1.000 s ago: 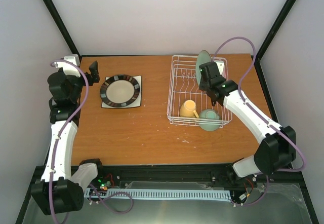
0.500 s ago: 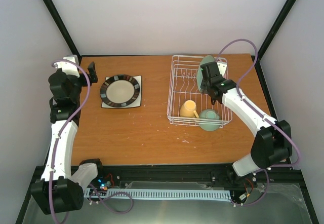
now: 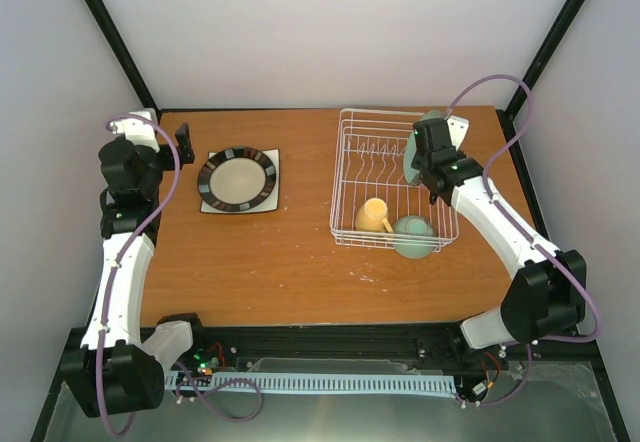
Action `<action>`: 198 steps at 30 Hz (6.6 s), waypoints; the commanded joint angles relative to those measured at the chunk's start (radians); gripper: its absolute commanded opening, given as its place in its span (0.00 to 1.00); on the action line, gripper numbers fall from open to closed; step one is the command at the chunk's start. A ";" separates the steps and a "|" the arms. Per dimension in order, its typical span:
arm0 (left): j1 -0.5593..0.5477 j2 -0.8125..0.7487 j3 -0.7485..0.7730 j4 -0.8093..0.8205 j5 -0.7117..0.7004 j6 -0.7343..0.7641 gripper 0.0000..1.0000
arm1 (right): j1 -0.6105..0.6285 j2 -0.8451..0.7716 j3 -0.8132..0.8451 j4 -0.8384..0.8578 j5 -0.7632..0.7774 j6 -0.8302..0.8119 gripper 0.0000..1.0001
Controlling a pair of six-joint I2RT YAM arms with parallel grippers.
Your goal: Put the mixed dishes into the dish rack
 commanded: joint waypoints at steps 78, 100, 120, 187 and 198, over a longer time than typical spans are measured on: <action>0.237 0.765 0.250 -0.419 0.529 -0.076 0.69 | -0.014 -0.291 -0.094 0.195 -0.148 -0.170 0.83; 0.237 0.956 0.343 -0.307 0.704 -0.103 0.68 | -0.014 -0.186 -0.024 0.197 -0.194 -0.178 0.83; 0.237 1.032 0.361 -0.302 0.752 -0.101 0.35 | -0.014 -0.169 -0.014 0.210 -0.188 -0.181 0.83; 0.238 0.912 0.328 -0.231 1.280 -0.045 0.01 | 0.263 0.660 0.506 0.141 -1.087 -0.446 0.77; 0.240 0.833 0.361 -0.265 1.336 -0.054 0.01 | 0.270 0.687 0.550 0.109 -1.082 -0.446 0.77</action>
